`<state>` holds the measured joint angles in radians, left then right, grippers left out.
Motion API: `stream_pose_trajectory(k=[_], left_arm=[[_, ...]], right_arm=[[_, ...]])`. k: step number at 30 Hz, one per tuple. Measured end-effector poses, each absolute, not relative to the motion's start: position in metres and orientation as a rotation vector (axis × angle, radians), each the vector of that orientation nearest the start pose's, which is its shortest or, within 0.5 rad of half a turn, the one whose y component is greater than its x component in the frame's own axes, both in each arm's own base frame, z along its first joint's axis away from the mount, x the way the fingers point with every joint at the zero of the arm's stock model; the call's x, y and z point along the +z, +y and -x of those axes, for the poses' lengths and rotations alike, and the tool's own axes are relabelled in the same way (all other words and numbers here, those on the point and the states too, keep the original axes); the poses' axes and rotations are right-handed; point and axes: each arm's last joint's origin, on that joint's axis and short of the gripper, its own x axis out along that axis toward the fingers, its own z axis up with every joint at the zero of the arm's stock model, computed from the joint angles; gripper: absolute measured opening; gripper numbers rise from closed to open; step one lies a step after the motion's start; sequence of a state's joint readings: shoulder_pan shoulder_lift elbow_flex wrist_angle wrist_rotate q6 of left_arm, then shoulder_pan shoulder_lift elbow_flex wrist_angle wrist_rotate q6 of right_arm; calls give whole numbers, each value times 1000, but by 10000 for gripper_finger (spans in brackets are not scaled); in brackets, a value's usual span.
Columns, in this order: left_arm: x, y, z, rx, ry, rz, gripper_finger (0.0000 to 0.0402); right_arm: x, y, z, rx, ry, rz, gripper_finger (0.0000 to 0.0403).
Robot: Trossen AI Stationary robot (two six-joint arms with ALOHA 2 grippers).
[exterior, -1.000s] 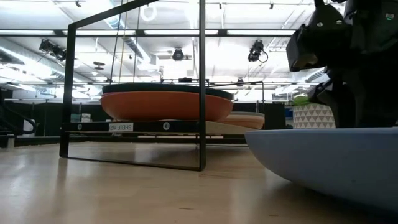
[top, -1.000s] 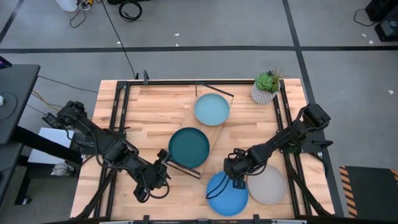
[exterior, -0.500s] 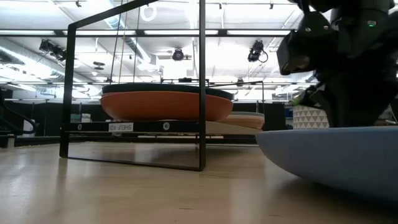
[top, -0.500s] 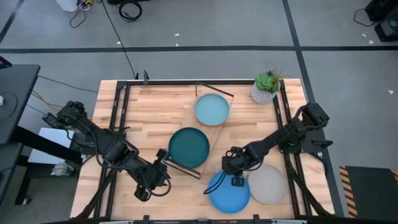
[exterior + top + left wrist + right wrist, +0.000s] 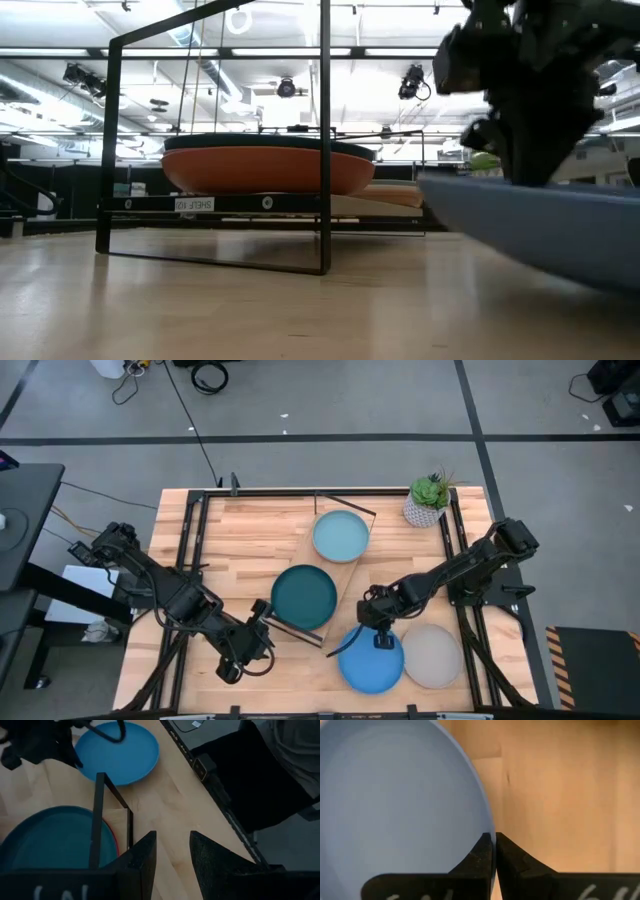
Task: Place and stack plates onto a shelf
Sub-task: Stack the blue plate on top of the dark green plate on the shelf
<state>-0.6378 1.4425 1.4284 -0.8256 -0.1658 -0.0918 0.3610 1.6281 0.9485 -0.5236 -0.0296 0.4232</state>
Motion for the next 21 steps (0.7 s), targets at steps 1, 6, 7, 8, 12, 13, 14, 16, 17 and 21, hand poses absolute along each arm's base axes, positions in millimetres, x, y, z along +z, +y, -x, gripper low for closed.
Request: stream_pose_trajectory(k=[1, 6, 7, 8, 12, 13, 14, 16, 17, 21], left_arm=[[350, -172, -241, -403, 796, -258, 125], [350, -171, -242, -367, 775, -325, 125], [350, -170, -242, -356, 773, -328, 125], [350, -169, -243, -344, 772, -326, 125], [351, -167, -244, -296, 769, -306, 125], [351, -167, -244, -294, 769, -305, 125], [351, -167, -244, -294, 769, -305, 125], [351, -167, -244, -294, 769, -305, 125], [351, -167, -244, -295, 769, -306, 125], [351, -166, -244, -268, 758, -339, 125]], right_arm=[[175, 104, -277, 90, 1230, -163, 13], [205, 87, -266, 75, 1164, -177, 13], [211, 83, -263, 61, 1151, -185, 13], [216, 79, -261, 47, 1136, -195, 13], [233, 61, -252, -49, 1082, -231, 13], [237, 57, -250, -68, 1070, -235, 13], [240, 53, -250, -84, 1054, -238, 13], [250, 44, -250, -108, 1033, -233, 13], [256, 39, -251, -124, 1024, -222, 13], [279, 16, -262, -171, 957, -169, 17]])
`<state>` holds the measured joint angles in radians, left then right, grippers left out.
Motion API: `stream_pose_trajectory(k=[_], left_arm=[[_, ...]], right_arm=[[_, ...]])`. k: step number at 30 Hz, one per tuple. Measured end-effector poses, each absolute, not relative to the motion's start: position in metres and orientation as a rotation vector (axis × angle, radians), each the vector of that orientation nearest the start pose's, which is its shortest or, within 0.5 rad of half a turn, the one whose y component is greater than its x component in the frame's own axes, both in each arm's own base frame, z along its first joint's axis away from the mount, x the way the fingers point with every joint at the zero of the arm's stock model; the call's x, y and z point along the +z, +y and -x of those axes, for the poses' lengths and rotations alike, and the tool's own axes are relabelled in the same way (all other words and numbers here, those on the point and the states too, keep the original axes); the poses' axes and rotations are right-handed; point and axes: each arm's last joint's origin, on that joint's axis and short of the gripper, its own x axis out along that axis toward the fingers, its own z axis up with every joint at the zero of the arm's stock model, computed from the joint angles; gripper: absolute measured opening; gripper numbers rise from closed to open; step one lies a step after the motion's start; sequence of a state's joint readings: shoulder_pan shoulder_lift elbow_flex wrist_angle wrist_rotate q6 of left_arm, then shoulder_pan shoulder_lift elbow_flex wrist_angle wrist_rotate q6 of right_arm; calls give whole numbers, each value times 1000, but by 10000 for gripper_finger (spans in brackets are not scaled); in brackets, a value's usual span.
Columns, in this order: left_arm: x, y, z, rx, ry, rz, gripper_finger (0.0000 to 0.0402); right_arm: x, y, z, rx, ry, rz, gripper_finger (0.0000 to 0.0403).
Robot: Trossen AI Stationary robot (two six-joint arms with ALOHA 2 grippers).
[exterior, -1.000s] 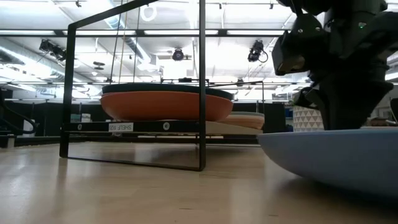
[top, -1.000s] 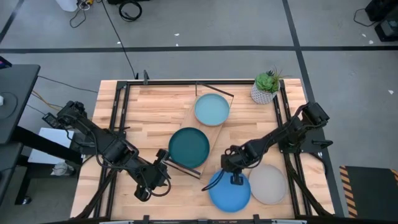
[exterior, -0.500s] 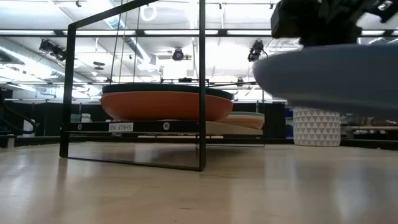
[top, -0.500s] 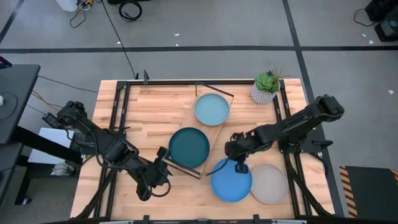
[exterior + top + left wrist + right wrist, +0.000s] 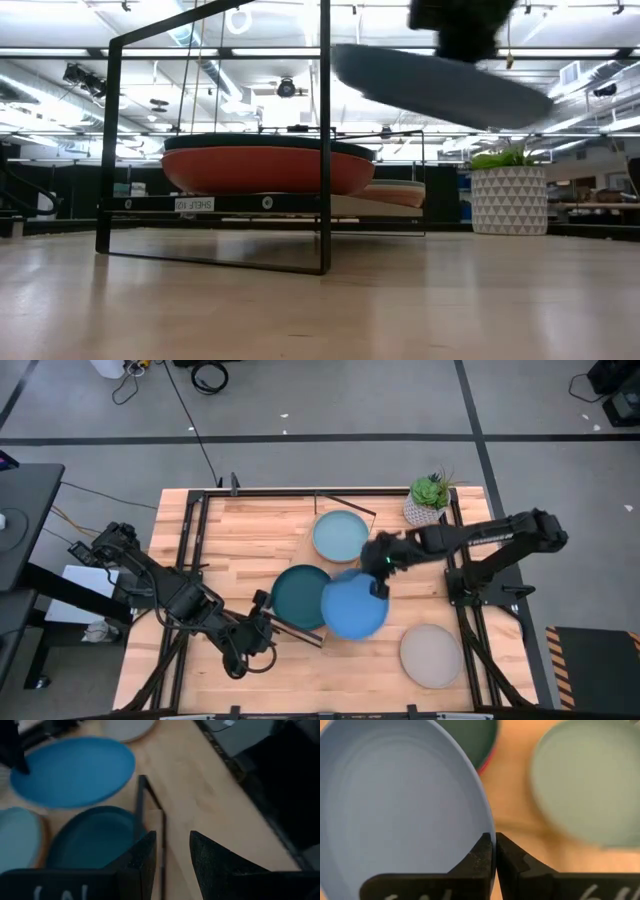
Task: Place and stack plates onto a shelf
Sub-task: Stack the blue plate on top of the dark green plate on the shelf, then stack the gray plate on top of the light blue plate on the shelf
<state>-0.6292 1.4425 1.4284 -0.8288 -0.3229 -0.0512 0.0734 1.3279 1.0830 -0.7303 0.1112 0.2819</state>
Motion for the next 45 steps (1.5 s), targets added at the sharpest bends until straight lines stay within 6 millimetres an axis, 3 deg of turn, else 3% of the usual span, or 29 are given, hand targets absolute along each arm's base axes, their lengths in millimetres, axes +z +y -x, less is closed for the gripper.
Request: stream_pose_trajectory(k=[8, 13, 18, 26, 30, 35, 41, 45], left_arm=[[352, -160, -245, -46, 713, -435, 125], [352, -154, -244, 123, 689, -454, 125], [352, -152, -243, 179, 682, -472, 125], [353, -150, -243, 251, 653, -463, 125], [353, -151, -243, 256, 650, -447, 125], [353, -152, -243, 225, 661, -430, 125], [353, -152, -243, 233, 658, -396, 125], [353, -152, -243, 244, 653, -360, 125]], right_arm=[[298, -22, -311, -141, 882, -99, 18], [287, -33, -350, -30, 883, -90, 19], [276, -41, -383, 36, 894, -63, 19], [258, -51, -417, 77, 918, -58, 22], [251, -52, -426, 108, 917, -44, 43], [258, -52, -425, 119, 896, -8, 81], [286, -50, -410, 119, 852, 40, 112], [299, -37, -390, 184, 935, 83, 113]])
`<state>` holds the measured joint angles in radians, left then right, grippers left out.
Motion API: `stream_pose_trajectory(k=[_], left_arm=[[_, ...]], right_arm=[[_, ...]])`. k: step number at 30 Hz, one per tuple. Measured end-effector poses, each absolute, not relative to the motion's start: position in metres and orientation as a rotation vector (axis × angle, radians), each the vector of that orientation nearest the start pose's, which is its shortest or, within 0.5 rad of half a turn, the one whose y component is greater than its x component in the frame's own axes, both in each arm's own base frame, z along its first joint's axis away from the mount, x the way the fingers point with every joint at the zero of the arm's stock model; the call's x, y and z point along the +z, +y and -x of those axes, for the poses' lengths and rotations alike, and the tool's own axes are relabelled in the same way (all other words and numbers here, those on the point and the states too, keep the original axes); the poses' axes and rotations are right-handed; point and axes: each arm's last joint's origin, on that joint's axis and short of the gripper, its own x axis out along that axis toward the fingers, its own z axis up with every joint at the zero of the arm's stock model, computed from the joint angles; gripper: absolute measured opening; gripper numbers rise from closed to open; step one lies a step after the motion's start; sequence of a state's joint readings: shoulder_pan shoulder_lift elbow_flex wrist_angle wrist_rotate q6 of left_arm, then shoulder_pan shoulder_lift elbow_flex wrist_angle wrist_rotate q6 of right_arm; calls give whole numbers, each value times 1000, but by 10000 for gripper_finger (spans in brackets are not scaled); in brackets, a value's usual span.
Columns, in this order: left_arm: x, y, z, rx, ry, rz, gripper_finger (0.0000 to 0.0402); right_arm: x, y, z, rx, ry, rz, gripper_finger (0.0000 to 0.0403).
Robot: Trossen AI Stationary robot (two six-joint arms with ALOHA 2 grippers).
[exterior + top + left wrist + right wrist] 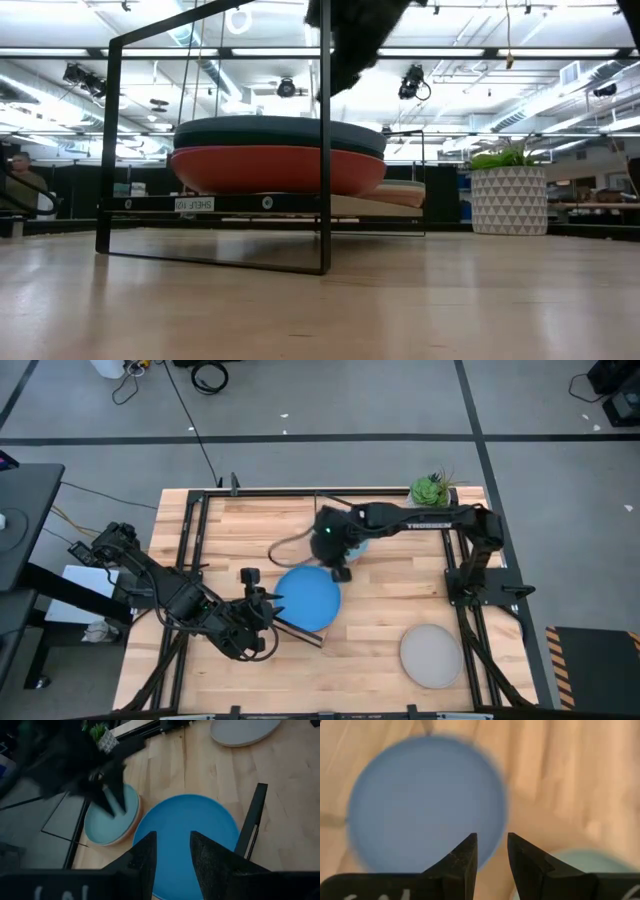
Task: Place and stack plates onto a shelf
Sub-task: Stack the gray plate on top of the light blue plate on the shelf
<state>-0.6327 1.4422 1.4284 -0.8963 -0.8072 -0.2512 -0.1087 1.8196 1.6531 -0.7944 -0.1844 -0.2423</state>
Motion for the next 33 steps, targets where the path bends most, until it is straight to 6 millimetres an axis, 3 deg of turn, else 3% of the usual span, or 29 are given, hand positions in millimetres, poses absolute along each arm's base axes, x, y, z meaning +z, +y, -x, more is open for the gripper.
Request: stream_pose_trajectory(k=[6, 11, 18, 22, 33], left_arm=[[352, -152, -243, 239, 659, -359, 125], [352, -148, -244, 251, 668, -362, 125], [350, -148, -243, 251, 688, -379, 125], [349, -146, -241, 249, 713, -418, 125], [350, -145, -243, 243, 710, -440, 125]], right_arm=[[299, -3, -369, 346, 1096, 193, 110], [270, 32, -359, 474, 1191, 208, 109], [214, 74, -333, 375, 1388, 211, 109], [192, 96, -313, 337, 1481, 206, 109], [177, 143, -267, 216, 1678, 264, 109]])
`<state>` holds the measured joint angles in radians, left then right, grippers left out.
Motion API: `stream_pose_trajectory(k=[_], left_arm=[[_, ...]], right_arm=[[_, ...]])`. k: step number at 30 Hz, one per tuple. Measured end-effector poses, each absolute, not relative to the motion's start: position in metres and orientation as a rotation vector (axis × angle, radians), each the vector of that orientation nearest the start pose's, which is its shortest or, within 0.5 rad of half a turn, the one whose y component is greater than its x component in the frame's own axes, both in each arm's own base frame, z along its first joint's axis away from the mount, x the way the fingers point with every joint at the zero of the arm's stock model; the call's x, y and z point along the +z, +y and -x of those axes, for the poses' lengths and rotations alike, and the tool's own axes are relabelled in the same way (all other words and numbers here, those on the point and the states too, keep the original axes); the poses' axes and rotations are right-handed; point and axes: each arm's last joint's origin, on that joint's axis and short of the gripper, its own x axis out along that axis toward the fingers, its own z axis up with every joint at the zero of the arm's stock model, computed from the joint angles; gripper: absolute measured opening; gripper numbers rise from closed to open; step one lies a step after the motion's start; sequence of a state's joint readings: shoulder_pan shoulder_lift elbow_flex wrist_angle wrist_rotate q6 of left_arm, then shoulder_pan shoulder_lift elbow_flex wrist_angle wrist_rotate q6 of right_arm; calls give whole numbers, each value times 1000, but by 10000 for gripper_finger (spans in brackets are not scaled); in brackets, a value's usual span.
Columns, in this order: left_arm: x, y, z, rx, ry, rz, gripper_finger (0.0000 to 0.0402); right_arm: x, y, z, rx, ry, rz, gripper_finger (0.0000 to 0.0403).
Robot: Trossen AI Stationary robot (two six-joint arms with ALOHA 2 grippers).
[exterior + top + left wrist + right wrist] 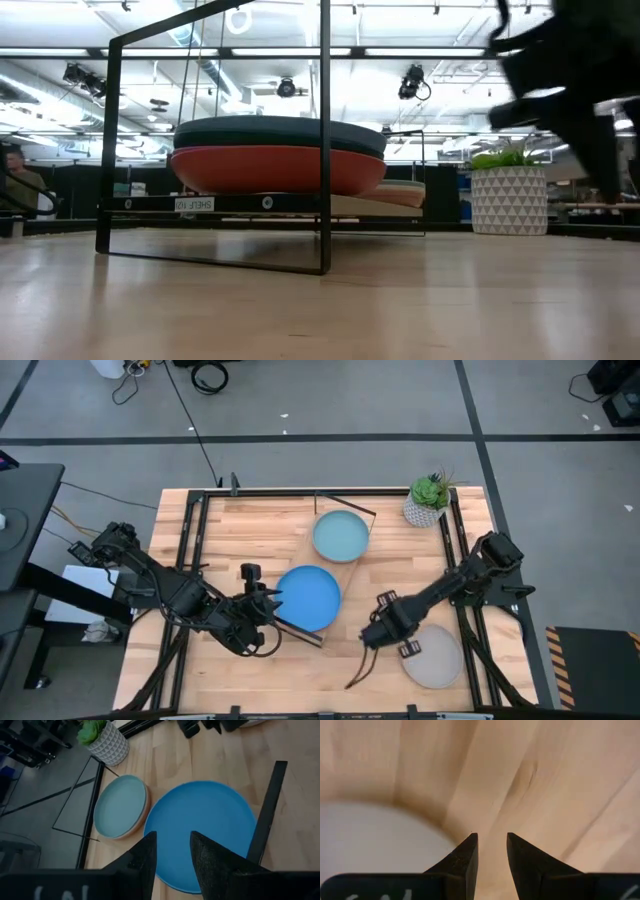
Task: Place and stack plates onto a shelf
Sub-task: Stack the gray plate on top of the light blue plate on the shelf
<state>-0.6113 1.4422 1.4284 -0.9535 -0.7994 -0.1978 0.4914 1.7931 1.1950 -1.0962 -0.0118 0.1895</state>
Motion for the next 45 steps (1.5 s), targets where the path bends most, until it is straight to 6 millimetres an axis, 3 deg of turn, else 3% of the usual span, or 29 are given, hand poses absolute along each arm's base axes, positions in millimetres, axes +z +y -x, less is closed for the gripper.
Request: stream_pose_trajectory(k=[7, 11, 15, 28, 32, 38, 45], left_arm=[[350, -144, -243, 236, 714, -462, 125], [350, -140, -246, 249, 721, -468, 125], [349, -133, -249, 274, 731, -461, 125], [339, -122, -253, 288, 783, -449, 125], [339, -123, -253, 285, 781, -425, 125], [338, -127, -252, 242, 793, -394, 125], [339, -127, -253, 251, 785, -369, 125]], right_arm=[[179, 162, -241, 174, 1769, 384, 109], [179, 167, -239, 74, 1718, 394, 118], [178, 170, -240, 99, 1732, 313, 140], [144, 156, -226, 193, 1778, 362, 147], [135, 150, -222, 215, 1794, 366, 121], [131, 138, -221, 255, 1852, 334, 23], [150, 108, -235, 201, 1873, 295, 15]])
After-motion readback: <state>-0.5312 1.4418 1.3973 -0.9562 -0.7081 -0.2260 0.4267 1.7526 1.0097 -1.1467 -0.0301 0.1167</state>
